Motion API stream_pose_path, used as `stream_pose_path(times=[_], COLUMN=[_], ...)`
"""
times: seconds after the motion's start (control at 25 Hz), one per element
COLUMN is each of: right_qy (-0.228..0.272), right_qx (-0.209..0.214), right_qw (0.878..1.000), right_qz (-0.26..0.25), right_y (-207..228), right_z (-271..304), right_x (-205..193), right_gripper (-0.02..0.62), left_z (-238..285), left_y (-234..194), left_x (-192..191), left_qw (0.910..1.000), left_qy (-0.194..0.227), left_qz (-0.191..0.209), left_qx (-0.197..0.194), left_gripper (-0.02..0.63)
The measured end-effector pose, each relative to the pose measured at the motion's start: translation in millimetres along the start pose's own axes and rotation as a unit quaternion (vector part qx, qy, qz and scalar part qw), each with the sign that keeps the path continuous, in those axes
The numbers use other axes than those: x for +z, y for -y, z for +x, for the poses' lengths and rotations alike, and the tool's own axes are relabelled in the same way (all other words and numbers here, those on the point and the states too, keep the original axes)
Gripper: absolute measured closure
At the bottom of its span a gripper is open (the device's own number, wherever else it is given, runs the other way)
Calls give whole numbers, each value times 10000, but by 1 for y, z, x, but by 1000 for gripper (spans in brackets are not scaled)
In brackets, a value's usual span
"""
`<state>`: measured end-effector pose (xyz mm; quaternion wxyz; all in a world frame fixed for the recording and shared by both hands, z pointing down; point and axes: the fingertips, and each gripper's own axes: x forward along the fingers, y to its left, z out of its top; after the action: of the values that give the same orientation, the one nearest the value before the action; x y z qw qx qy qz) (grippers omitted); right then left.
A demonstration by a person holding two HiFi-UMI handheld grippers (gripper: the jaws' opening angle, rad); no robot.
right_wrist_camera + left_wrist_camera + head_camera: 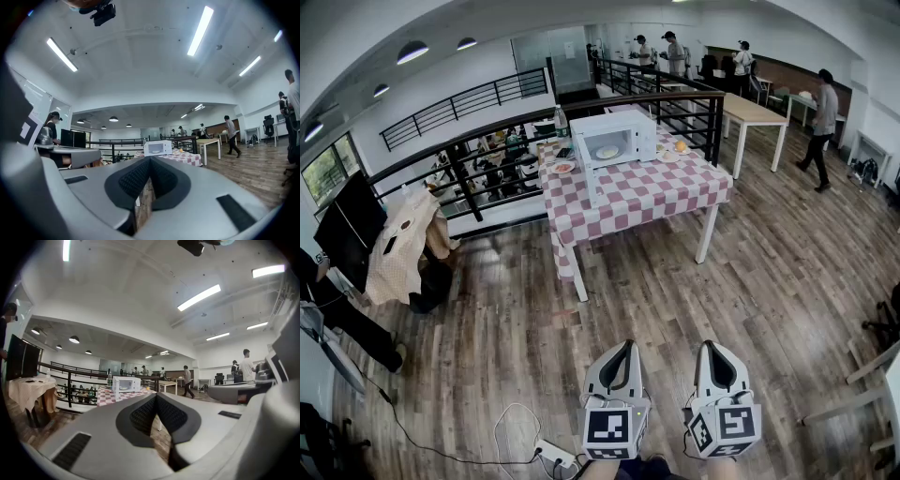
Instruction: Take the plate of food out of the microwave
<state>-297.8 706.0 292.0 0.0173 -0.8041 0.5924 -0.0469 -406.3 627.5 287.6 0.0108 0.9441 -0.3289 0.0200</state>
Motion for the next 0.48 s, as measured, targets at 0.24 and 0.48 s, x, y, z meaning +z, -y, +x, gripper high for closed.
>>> stream_pose_path(times=[0.24,0.48], right_qy=[90,123], right_qx=[24,30], right_qw=[10000,9999], right_qz=[-1,63], right_y=[8,24], right_z=[5,7], right_x=[1,1], right_gripper=[604,604], left_z=[9,21], left_y=[5,13], left_x=[2,1], left_qw=[10000,10000], left_qy=[-17,-16], left_qz=[9,19], left_qx=[-47,-59], left_gripper=[597,597])
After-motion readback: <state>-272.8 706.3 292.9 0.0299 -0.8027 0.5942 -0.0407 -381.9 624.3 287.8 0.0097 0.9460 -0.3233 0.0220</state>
